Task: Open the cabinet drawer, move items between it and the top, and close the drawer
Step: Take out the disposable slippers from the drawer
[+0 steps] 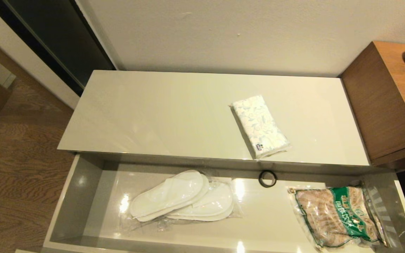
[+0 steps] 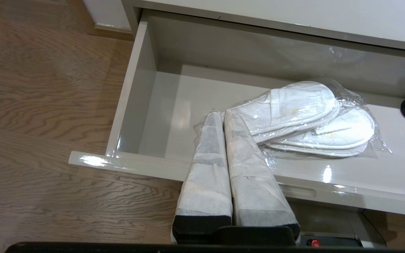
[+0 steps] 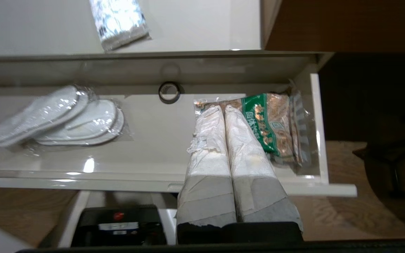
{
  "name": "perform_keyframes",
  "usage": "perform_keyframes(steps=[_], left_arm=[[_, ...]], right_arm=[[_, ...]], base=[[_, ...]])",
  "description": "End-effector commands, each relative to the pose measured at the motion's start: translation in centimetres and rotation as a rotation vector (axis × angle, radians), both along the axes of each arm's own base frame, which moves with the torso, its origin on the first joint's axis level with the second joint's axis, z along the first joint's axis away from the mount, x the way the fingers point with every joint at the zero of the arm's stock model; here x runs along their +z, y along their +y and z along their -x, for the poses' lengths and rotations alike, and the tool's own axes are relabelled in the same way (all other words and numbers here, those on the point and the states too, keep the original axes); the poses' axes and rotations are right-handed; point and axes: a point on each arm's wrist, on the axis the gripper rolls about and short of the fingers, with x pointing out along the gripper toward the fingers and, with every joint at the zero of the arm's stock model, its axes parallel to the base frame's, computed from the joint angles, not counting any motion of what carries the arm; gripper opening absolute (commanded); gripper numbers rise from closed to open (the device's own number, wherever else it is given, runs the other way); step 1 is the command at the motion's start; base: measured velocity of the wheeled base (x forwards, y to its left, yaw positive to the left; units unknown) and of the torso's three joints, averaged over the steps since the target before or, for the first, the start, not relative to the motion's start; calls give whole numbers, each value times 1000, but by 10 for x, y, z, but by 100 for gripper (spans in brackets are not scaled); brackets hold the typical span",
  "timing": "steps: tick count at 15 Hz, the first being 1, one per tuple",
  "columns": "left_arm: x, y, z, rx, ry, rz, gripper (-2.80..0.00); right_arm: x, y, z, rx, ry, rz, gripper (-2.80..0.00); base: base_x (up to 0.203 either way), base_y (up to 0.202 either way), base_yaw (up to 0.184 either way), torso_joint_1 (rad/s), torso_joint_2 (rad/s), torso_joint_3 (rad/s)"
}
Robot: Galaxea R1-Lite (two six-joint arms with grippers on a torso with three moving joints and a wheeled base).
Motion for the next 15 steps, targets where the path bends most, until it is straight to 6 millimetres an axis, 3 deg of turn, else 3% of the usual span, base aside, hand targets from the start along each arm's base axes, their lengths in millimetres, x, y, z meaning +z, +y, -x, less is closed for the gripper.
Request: perform_keyframes(steps=[1,4,7,15], left_arm=[[0,0,0,1,1,1,-280],[0,0,0,1,1,1,-280],[0,0,0,1,1,1,-280],[0,0,0,1,1,0,-280]], right_arm=[[-21,0,-30,6,-15,28,-280],[-63,1,-72,19,-82,88,-280],[-91,1,-83,23,-37,116,-280],[-92,0,-83,14,-19,77,-280]], base=[[0,0,0,0,0,0],[0,0,0,0,0,0],[0,0,0,0,0,0],[0,0,0,0,0,0]])
